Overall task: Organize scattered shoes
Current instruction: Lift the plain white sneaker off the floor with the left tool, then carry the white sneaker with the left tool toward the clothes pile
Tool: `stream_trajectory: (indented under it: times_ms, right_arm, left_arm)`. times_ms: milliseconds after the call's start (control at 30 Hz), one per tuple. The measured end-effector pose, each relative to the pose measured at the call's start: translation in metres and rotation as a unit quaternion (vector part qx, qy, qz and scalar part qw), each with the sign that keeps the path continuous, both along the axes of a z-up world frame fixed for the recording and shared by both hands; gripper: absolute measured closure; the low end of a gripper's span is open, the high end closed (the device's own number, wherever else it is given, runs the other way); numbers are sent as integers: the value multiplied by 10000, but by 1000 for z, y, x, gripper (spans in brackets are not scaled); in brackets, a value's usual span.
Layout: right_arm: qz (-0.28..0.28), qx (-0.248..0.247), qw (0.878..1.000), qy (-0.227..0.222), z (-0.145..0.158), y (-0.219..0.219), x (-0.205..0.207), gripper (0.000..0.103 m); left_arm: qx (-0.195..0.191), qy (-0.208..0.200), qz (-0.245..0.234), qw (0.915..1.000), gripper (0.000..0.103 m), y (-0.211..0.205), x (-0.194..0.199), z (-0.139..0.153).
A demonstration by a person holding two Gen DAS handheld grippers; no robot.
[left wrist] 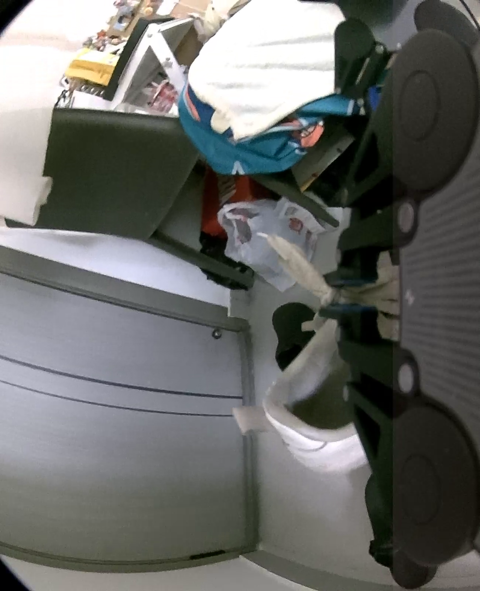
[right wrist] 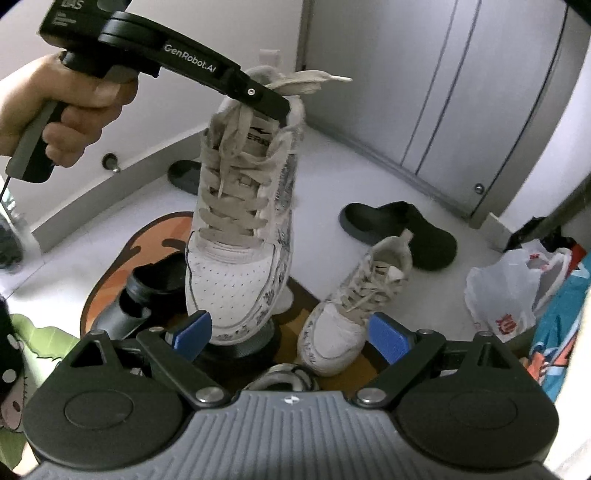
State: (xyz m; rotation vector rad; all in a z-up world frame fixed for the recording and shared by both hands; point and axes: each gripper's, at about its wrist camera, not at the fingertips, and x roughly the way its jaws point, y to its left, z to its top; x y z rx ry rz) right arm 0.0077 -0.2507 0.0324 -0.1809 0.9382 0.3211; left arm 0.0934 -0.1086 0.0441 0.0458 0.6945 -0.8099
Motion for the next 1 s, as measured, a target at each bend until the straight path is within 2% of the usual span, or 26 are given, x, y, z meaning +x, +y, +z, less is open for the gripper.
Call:
stream_trajectory:
  times_ms: [133, 367, 600, 733, 900, 1000]
  right_arm:
    - [42, 217, 9997, 32, 5, 1, -1, 8]
    - [87, 460, 9989, 98, 9, 1, -3, 8]
    - [-383, 631, 9958, 545, -8, -16, 8, 7]
    - [-507, 484, 9959, 573, -14, -20, 11, 7]
    - [-1057, 318, 9934, 309, -9, -49, 22, 7]
    - [-1071, 184, 9937, 257, -9, -62, 29, 7]
  left_arm:
    - [-163, 68, -103, 9998, 93, -4, -8, 7]
    - [-127, 42, -433, 9990, 93, -34, -16, 19]
    - [-156, 123, -724, 9972, 93, -67, -15, 7]
    - [-167, 126, -881, 9959, 93, -83, -8, -1]
    - [-238, 173, -1047, 9941, 93, -97, 1, -7]
    - [-259, 204, -1196, 9923, 93, -101, 3, -9]
